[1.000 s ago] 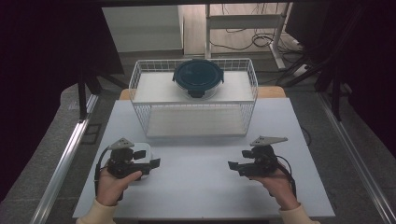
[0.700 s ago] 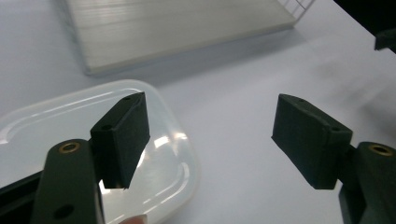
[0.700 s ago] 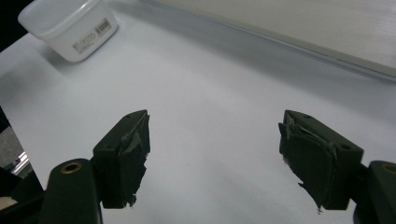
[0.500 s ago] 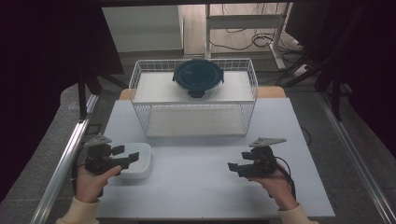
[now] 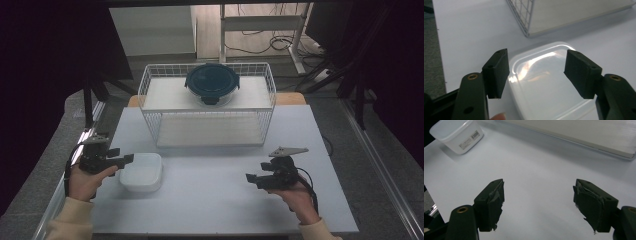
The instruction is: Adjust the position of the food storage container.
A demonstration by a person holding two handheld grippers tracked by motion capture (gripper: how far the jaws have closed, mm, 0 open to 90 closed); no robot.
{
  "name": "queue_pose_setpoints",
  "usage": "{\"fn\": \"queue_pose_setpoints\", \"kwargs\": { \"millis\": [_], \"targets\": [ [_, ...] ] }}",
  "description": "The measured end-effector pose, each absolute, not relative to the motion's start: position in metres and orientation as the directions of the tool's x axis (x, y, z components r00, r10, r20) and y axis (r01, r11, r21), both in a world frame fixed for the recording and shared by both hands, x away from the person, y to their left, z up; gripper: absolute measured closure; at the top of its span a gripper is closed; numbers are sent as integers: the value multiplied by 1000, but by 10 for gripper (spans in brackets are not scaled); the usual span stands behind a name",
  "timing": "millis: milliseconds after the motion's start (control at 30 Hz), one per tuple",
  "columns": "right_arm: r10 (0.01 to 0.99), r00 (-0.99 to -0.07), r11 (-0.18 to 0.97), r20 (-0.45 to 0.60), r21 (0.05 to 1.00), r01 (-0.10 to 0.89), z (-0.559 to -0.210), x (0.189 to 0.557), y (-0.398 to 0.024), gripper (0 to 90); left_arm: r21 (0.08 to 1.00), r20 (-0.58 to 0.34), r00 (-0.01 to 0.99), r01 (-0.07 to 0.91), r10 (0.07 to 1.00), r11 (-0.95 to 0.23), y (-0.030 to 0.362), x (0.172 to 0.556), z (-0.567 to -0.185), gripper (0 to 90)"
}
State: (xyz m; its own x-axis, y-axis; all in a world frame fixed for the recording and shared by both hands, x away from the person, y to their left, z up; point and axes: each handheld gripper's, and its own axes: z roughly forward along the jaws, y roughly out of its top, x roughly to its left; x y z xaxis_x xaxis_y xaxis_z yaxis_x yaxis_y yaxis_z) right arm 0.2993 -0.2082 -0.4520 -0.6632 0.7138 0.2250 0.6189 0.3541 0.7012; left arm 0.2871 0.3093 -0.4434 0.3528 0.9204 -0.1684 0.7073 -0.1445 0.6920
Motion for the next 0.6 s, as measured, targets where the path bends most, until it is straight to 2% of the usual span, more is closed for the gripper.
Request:
{"fn": "queue_pose_setpoints", "kwargs": {
  "millis": [167,333,600],
  "targets": [
    [719,-659,352,221,701,620,-453,300,-209,246,673,-150,325,726,934,-145,316,304,-446,443],
    [721,-657,353,222,698,623,-454,301,-210,246,649,-137,316,745,939,-156,319,317,-449,549],
    [724,-654,356,219,694,626,-456,301,-210,246,602,-139,313,780,939,-171,323,338,-458,821]
  ]
}}
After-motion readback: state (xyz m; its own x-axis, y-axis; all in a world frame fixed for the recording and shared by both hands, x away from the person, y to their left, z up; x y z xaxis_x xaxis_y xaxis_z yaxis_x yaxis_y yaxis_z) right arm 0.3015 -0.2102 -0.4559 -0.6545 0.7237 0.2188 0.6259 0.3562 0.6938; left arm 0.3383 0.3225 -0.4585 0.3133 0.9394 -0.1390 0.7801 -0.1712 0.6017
